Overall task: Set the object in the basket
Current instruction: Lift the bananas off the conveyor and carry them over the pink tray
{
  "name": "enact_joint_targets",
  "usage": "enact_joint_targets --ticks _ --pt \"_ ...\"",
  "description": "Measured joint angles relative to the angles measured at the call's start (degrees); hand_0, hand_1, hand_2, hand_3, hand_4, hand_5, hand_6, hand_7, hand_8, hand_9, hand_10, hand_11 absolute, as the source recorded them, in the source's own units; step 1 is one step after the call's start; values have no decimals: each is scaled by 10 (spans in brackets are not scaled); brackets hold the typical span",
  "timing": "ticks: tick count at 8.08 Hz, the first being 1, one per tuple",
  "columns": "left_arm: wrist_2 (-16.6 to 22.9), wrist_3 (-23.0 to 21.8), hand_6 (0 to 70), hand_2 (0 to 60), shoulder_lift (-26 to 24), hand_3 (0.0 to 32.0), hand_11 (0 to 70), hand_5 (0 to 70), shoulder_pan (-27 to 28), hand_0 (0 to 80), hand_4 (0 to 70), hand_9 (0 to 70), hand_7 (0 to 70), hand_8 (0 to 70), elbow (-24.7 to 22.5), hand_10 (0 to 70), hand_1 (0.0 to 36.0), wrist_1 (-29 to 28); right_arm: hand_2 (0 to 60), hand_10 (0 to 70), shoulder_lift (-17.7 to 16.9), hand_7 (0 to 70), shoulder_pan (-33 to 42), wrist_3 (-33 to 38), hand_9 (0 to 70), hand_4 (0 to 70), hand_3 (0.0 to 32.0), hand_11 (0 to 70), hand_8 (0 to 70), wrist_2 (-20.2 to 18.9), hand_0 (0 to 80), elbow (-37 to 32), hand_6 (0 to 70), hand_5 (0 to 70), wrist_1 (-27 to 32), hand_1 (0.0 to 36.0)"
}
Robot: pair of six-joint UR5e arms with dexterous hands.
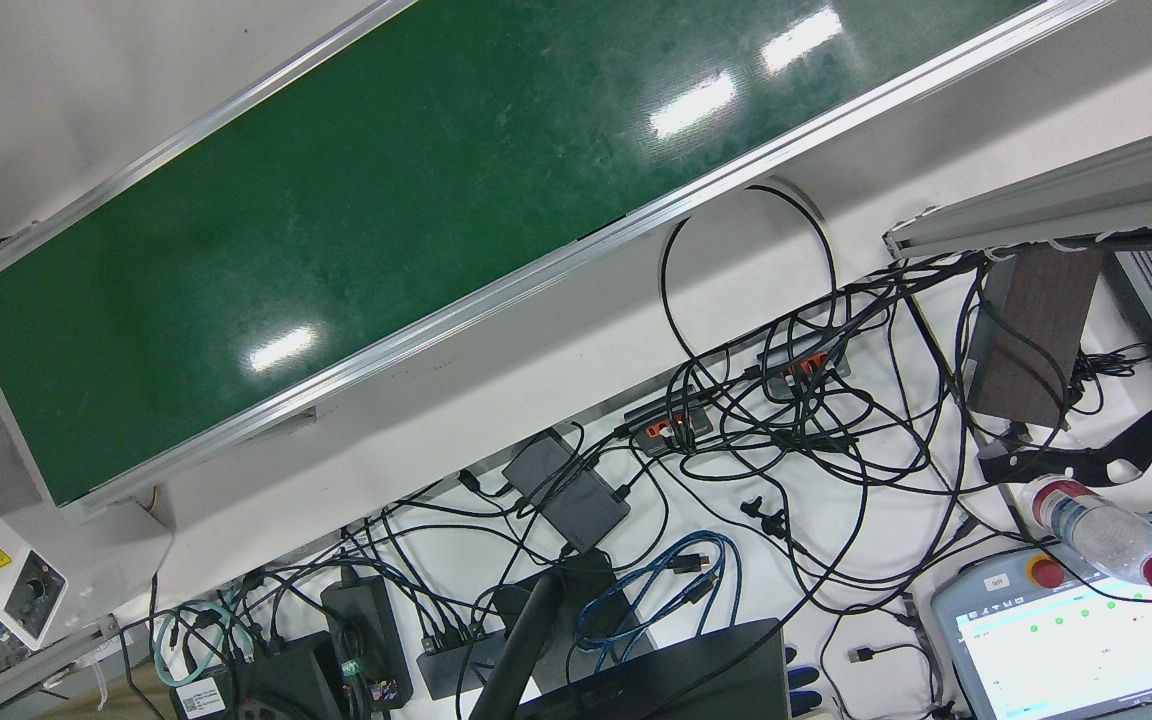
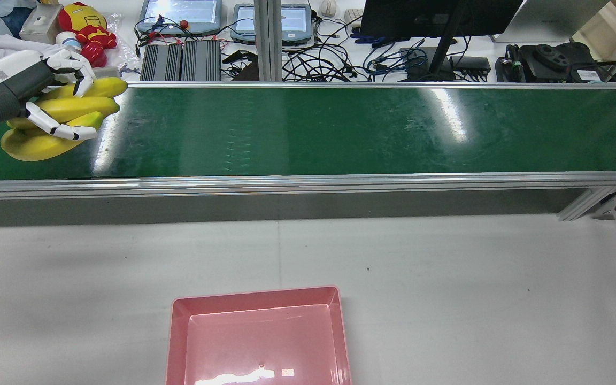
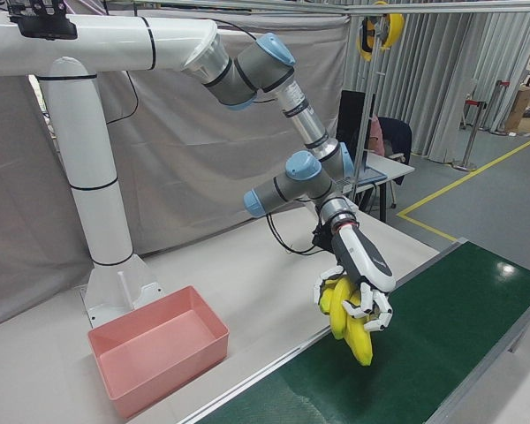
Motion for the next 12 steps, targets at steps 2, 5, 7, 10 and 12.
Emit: enact_joint_targets --ticks 2,5,7,10,12 --pt "26 -82 474 600 6 0 700 700 44 512 419 688 700 610 -10 520 327 -16 0 0 0 0 0 0 0 0 0 0 0 0 0 0 0 0 0 0" --pt "55 -163 496 600 23 0 700 700 132 542 482 696 700 619 -25 507 348 -40 0 0 0 0 0 0 0 0 0 0 0 0 0 0 0 0 0 0" --pt "64 -172 489 600 21 0 695 700 195 560 498 680 700 609 -64 486 359 -11 0 0 0 0 0 0 0 0 0 0 0 0 0 0 0 0 0 0" --pt "53 -174 303 223 12 0 494 700 306 590 327 529 567 464 -85 341 182 14 0 0 0 0 0 0 0 0 0 0 0 0 0 0 0 0 0 0" --pt "37 -173 140 10 -8 0 290 557 328 549 138 359 342 327 -86 191 134 37 0 0 0 0 0 0 0 0 0 0 0 0 0 0 0 0 0 0"
